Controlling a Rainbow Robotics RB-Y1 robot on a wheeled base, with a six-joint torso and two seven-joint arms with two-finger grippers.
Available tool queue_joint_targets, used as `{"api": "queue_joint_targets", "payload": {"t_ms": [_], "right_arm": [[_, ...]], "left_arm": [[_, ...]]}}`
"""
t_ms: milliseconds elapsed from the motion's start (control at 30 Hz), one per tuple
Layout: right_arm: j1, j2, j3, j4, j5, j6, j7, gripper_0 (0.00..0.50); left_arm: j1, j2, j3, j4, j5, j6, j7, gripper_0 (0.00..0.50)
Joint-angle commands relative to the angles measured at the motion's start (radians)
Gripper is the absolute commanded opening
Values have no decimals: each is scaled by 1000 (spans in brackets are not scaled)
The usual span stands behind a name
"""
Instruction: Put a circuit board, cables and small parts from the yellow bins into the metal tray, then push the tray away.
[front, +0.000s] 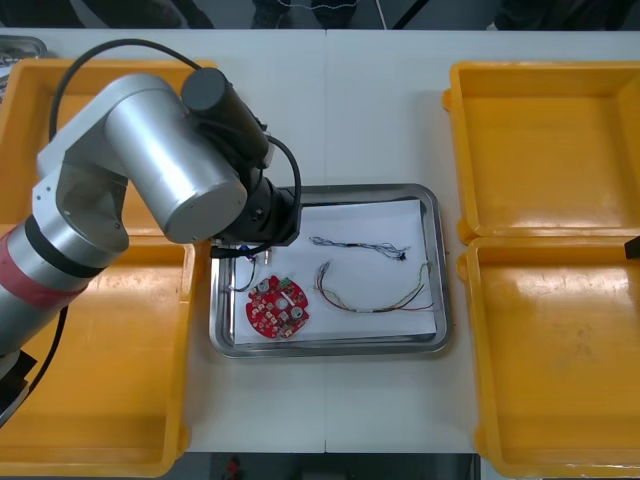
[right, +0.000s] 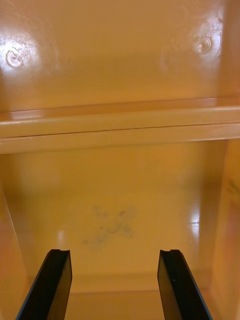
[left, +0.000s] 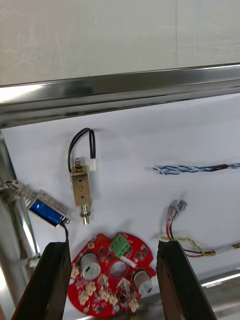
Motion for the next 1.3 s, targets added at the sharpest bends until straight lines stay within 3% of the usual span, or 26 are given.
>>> {"api": "queue_joint_targets", "payload": {"t_ms": [33,300,467,667,1033,1200,1300], "right_arm": [[11,-37,-31,-30,-7,3,-28,500],[11,-37,-32,-30,-15,3,-26,500],[-17,-39,-23,-30,-96,3,-12,500],[-93,-39,60,-38,-174,3,-15,500],[-321,-36,365,-73,-190,3,-11,500],[-429,21,511,-78,-176,3,-20,500],[-489,92,591,-78,-144,3,-20,500]], "left_arm": [[-42,71,109,-108,75,91,38,500],[-42,169,239,-170,219,195,-20,500],[-37,245,310,-173,283,264,-97,500],[25,298,394,-171,309,264,-192,500],[147,378,511,-167,319,264,-335,500],[194,401,566,-161,323,264,-369,500],[213,407,607,-138,332,264,-382,500]]}}
